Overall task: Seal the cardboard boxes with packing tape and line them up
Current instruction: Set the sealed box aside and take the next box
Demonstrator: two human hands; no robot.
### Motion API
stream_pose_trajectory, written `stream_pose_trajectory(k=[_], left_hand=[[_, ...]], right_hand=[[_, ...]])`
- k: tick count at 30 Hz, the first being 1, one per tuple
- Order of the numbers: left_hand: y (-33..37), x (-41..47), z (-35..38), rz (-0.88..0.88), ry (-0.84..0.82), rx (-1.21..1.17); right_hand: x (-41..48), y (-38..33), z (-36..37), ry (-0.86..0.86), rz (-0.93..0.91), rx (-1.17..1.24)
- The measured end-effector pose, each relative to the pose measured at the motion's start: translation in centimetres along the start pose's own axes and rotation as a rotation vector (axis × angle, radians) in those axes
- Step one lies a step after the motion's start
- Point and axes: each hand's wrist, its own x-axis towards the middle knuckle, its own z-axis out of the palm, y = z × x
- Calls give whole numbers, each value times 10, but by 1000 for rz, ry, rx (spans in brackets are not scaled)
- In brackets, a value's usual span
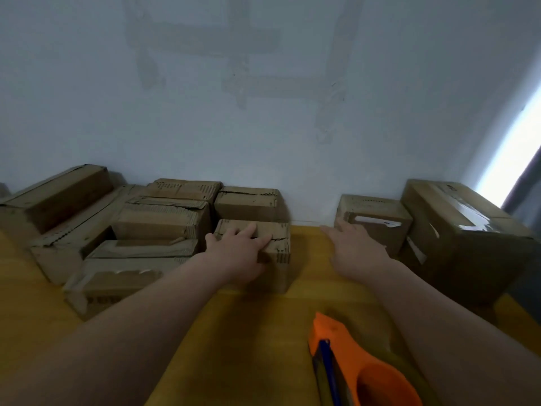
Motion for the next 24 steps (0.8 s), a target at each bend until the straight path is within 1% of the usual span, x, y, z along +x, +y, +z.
stream_pose_trajectory(k=[3,6,8,9,13,14,15,20,22,24], left_hand=[[10,-29,2,-1,-18,3],[17,-57,3,-16,-34,0],[21,-74,3,-26,-45,-7],[22,-82,4,-31,-39,-13],[20,-106,8,-25,-60,-42],[20,-112,9,-18,-65,-46],[19,-120,10,-14,-70,-46],[20,-162,11,8,-81,-33],[20,-178,12,18,-84,-34],[21,-192,12,35,-96,-32]], right_hand=[[-41,-10,-1,8,-1,-6],[-87,-22,-6,67,41,17],[-121,-30,-8,56,54,53],[-136,-34,-7,21,57,57],[-182,-50,9,-219,92,-1],[-188,-53,16,-246,109,3],[-192,-56,22,-243,127,4],[-205,-58,32,-71,138,95],[-205,-53,27,-19,139,217],[-205,-47,16,30,156,458]])
